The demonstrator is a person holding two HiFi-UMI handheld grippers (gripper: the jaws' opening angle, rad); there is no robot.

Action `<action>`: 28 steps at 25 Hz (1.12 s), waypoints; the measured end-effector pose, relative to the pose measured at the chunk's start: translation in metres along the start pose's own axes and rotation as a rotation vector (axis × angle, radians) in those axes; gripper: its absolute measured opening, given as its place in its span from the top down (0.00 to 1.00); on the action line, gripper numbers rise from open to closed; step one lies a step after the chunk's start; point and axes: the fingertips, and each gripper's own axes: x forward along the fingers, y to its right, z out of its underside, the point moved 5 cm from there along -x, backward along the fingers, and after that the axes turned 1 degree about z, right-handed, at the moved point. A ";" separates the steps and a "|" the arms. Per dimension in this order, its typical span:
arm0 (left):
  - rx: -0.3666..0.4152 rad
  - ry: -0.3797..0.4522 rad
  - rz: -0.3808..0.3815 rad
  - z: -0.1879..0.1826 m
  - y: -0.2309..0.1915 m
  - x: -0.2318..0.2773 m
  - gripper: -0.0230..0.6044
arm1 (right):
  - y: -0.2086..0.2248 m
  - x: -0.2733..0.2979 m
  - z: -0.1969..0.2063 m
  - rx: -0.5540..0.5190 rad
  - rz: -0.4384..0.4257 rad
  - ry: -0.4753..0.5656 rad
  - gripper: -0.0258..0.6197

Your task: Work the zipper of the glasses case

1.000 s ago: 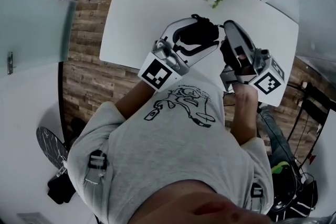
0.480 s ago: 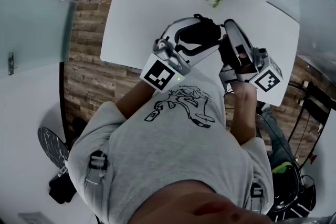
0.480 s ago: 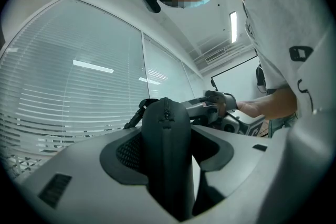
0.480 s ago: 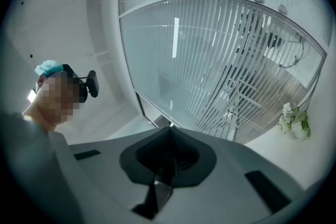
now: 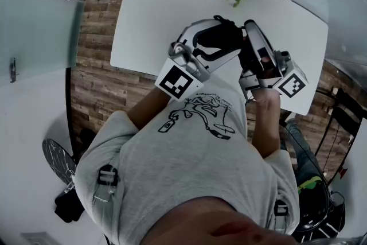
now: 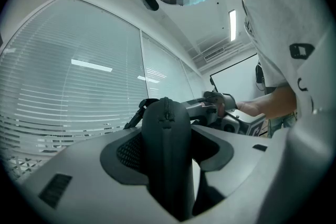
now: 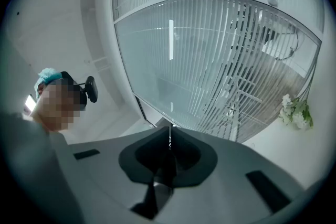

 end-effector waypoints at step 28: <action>-0.081 0.120 0.008 -0.009 -0.006 -0.010 0.56 | 0.002 0.002 0.006 0.042 -0.040 -0.054 0.96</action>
